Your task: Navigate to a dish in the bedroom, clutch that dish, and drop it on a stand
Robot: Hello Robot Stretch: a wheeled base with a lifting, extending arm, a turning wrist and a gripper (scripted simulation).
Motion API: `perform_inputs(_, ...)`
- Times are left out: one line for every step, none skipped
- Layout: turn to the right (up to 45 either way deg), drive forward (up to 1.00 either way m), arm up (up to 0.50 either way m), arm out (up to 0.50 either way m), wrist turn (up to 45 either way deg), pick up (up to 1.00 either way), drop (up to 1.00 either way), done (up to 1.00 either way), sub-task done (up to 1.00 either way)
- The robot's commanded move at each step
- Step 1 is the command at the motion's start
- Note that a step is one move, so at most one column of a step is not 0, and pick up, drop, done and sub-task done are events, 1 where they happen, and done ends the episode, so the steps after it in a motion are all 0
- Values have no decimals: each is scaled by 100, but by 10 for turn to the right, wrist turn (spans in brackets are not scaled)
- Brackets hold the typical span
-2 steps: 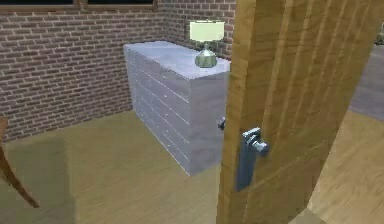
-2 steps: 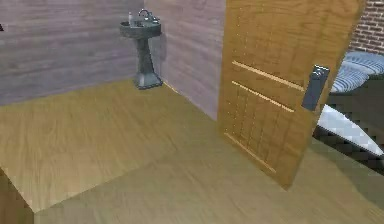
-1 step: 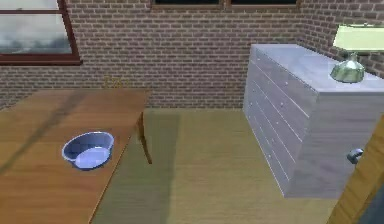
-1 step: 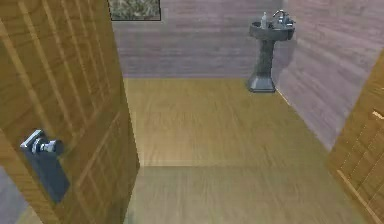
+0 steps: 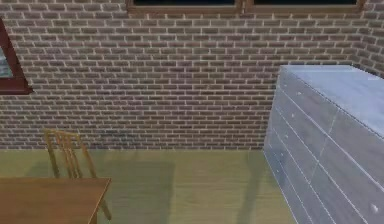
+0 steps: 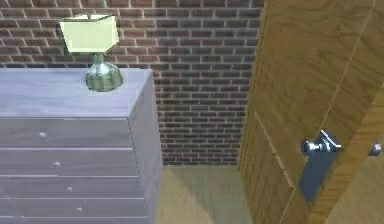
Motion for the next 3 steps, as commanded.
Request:
perform_inputs(0,60,0,0,0,0,0,0,0)
perform_inputs(450,0,0,0,0,0,0,0,0)
perform_inputs(450,0,0,0,0,0,0,0,0)
